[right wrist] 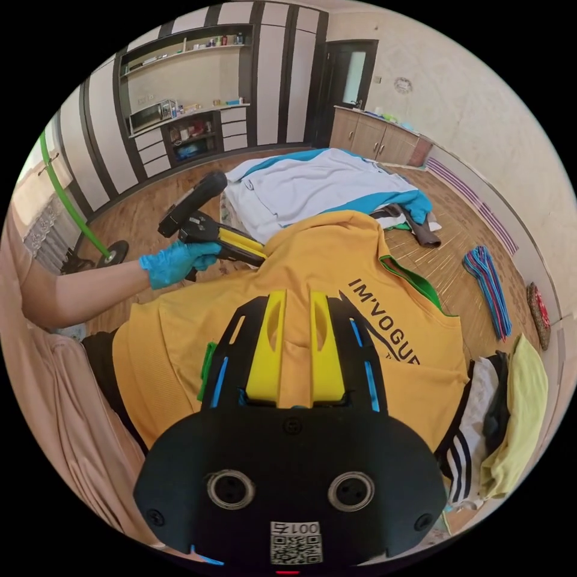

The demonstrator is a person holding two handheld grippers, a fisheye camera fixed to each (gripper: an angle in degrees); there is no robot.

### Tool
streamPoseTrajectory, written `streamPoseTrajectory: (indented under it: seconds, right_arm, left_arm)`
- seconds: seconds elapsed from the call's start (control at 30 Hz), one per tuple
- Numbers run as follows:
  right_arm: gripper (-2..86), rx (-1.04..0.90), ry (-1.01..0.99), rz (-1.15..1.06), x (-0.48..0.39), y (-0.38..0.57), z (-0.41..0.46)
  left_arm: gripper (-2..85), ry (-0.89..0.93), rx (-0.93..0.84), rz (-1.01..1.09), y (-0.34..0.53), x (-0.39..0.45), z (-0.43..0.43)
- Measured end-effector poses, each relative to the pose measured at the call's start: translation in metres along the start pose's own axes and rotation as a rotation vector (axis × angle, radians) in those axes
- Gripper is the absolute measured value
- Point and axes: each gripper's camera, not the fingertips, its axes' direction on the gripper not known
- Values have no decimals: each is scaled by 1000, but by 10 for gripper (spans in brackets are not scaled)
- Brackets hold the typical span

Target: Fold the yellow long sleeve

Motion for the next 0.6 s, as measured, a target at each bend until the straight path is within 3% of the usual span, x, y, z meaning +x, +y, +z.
streamPoseTrajectory:
  seconds: [0.4,0.6]
  right_arm:
    - [72,20,-100,-72,-17,-37,19]
    - [114,104,-244,-19,-25,-68,29]
  left_arm:
    - [-15,-32,171,-51,50,-16,-96]
    - [-16,-10,210,48,47,-11,-149]
